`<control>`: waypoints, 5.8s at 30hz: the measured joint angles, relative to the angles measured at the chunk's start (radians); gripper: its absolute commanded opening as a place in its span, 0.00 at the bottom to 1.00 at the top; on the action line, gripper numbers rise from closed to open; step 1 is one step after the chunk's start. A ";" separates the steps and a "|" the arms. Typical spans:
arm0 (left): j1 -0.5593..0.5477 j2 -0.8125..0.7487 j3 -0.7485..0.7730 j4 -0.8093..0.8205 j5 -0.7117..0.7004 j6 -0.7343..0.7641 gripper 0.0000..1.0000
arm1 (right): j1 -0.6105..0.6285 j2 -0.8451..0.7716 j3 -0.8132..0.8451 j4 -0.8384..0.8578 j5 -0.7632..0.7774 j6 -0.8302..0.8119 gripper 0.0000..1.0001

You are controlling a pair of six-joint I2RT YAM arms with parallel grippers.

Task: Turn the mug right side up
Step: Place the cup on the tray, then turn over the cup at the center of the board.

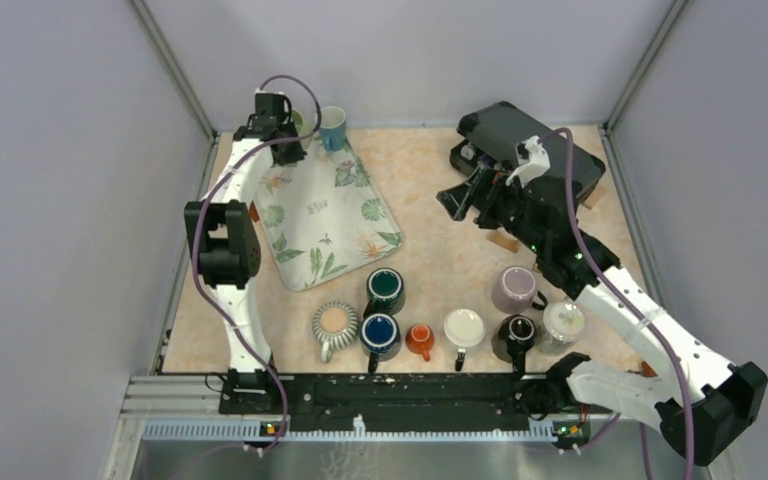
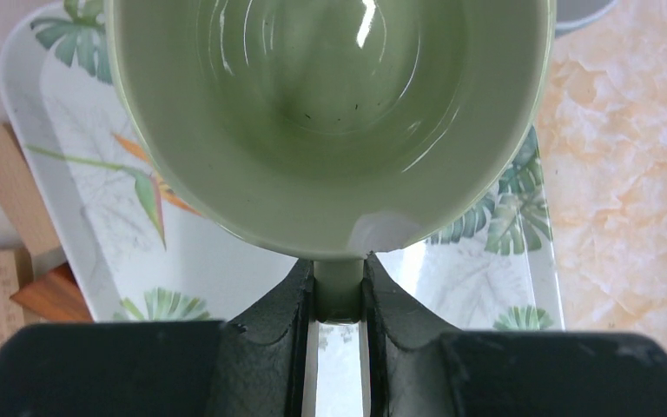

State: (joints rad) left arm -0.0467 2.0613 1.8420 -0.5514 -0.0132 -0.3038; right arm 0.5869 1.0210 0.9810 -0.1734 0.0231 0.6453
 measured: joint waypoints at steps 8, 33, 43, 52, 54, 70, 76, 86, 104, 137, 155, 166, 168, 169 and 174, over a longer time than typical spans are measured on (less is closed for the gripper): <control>-0.001 0.155 0.175 -0.059 0.000 0.020 0.00 | 0.000 -0.057 0.000 -0.044 0.015 -0.008 0.99; -0.001 0.282 0.286 -0.104 -0.006 0.026 0.11 | 0.000 -0.084 -0.006 -0.059 0.018 -0.009 0.99; -0.001 0.324 0.323 -0.111 -0.002 0.023 0.24 | 0.000 -0.084 -0.006 -0.058 0.017 -0.009 0.99; -0.001 0.324 0.367 -0.072 0.016 0.018 0.32 | 0.000 -0.083 -0.006 -0.058 0.009 -0.009 0.99; -0.001 0.324 0.372 -0.067 0.021 0.018 0.32 | 0.000 -0.083 -0.006 -0.058 0.008 -0.009 0.99; -0.001 0.302 0.374 -0.048 0.027 0.017 0.63 | 0.000 -0.047 -0.006 -0.063 -0.010 -0.018 0.99; -0.004 0.095 0.163 0.007 0.048 0.008 0.85 | 0.000 0.044 0.006 -0.138 -0.011 -0.050 0.99; -0.074 -0.321 -0.290 0.140 0.146 -0.045 0.99 | 0.012 0.112 0.008 -0.257 0.012 -0.086 0.99; -0.327 -0.630 -0.708 0.189 0.338 -0.056 0.98 | 0.035 0.064 -0.034 -0.521 0.298 0.018 0.99; -0.326 -0.698 -0.799 0.238 0.473 -0.029 0.98 | -0.050 0.015 -0.233 -0.506 0.232 0.206 0.99; -0.326 -0.703 -0.806 0.238 0.473 -0.026 0.98 | 0.072 0.311 -0.007 -0.373 0.216 0.043 0.99; -0.326 -0.705 -0.806 0.250 0.492 -0.026 0.98 | 0.072 0.334 -0.132 -0.264 0.195 -0.233 0.78; -0.326 -0.705 -0.807 0.254 0.496 -0.026 0.99 | 0.072 0.365 -0.131 -0.227 0.189 -0.261 0.72; -0.326 -0.705 -0.807 0.254 0.496 -0.026 0.99 | 0.072 0.383 -0.129 -0.216 0.187 -0.270 0.69; -0.326 -0.705 -0.812 0.256 0.496 -0.026 0.98 | 0.072 0.480 -0.081 -0.204 0.172 -0.286 0.56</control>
State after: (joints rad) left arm -0.3729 1.3567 1.0302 -0.2955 0.4824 -0.3298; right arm 0.6586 1.5005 0.8997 -0.3775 0.1955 0.3588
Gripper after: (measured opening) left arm 0.985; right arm 0.630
